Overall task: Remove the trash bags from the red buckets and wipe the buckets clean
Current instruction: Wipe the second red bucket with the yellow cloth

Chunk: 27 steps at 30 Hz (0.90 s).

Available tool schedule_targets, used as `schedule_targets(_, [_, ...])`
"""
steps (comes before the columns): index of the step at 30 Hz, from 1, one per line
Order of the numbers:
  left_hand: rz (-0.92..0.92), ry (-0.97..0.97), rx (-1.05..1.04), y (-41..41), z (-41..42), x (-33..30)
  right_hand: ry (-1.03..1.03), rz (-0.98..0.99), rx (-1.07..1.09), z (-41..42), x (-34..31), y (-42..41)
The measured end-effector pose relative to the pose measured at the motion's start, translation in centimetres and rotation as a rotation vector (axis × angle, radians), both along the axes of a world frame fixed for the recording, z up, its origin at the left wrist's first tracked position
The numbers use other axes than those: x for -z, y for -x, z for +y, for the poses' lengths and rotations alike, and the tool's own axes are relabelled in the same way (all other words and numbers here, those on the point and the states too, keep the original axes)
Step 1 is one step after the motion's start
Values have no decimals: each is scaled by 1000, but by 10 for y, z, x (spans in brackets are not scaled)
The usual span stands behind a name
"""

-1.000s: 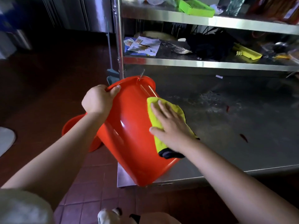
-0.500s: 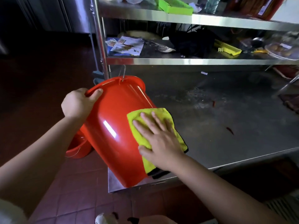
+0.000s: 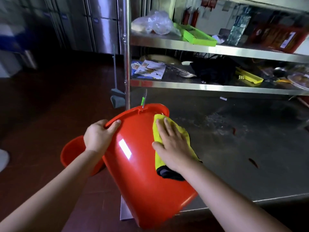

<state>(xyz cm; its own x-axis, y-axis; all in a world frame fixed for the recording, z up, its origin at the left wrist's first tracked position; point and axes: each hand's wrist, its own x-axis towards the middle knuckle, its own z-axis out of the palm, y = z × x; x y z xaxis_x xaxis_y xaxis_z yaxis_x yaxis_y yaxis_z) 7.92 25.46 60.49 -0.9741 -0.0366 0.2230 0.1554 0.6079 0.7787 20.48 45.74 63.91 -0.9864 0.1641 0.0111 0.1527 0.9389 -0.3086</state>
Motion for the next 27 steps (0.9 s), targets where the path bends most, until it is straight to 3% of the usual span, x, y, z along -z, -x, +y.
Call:
schedule_targets(3, [-21,-30,44,-3,6,1,-242,60,-152,-26,-4,8])
schedule_targets(5, [-44,-60,67,-3,3,2,-269,63,-208,-25,-5,12])
schedule_targets(15, [-83,-134,74,-1,3,2,5,83,-175,13,-2,30])
schedule_targets(22, [-125,-196,148,-9,-10,3,627,-24,151,47,1,42])
schedule_targets(25, [-98,-184,192,-10,-17,5,603,-30,119,40,-2,41])
schedule_targets(27, [62,-120,232,-7,-22,5,443,-18,63,30,-3,41])
